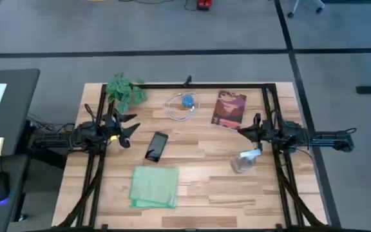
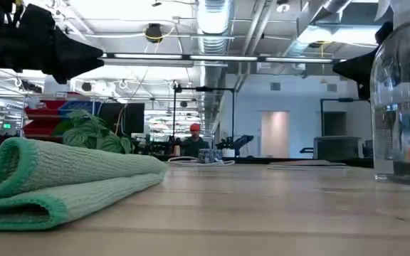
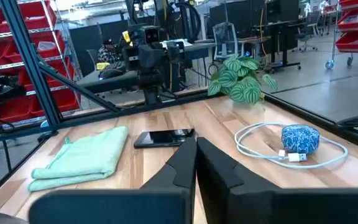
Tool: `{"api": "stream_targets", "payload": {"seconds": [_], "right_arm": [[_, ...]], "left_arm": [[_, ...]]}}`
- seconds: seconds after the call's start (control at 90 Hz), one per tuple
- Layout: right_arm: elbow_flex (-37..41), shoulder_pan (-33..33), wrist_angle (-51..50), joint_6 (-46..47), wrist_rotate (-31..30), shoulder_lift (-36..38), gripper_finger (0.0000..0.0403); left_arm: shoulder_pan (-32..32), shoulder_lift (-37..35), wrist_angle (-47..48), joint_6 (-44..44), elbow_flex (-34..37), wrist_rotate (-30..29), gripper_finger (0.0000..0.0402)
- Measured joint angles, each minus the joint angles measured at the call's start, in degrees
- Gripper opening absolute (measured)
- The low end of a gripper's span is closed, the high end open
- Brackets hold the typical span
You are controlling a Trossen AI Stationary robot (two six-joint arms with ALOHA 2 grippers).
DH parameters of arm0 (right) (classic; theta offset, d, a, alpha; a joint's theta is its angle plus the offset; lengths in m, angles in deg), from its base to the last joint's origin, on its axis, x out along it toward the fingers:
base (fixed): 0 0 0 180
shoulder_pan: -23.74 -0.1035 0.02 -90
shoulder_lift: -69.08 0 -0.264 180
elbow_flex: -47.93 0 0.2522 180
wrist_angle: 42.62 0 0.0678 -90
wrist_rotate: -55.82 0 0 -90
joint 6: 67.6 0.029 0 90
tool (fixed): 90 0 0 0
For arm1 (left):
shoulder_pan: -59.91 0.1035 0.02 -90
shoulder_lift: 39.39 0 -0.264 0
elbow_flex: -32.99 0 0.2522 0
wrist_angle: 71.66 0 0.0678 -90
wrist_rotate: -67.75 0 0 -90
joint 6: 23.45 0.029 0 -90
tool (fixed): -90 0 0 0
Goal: Apply microfiber cloth
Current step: Move the green microfiber cloth to the bottom right
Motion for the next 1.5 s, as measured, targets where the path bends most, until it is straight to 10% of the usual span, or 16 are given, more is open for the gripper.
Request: {"api": "stream_targets", "payload": {"seconds": [0.211,0.4,0.678,0.867,1.078,1.5], "right_arm": [[-0.02,0.0,0.0,0.0,0.0,0.0,0.0],[0.0,0.0,0.0,0.0,0.0,-0.01,0.0],[0.0,0.0,0.0,0.0,0.0,0.0,0.0],[-0.01,0.0,0.0,0.0,0.0,0.0,0.0],[0.0,0.0,0.0,0.0,0.0,0.0,0.0],[-0.01,0.0,0.0,0.0,0.0,0.0,0.0]], "left_arm": [[-1.07,4.52,-12.02,-0.8,-0.43,10.52,0.0201],[-3.52,21.17,-9.35,0.89,-10.04,4.93,0.0201],[-6.65,48.62,29.84,-19.52,-38.39,2.52,0.0201],[-12.94,60.28,49.41,-30.1,-49.13,13.66,0.0201],[-25.6,69.84,45.18,-34.95,-46.87,20.51,0.0201],[-28.93,92.61,20.57,-26.94,-46.03,5.67,0.0201]]}}
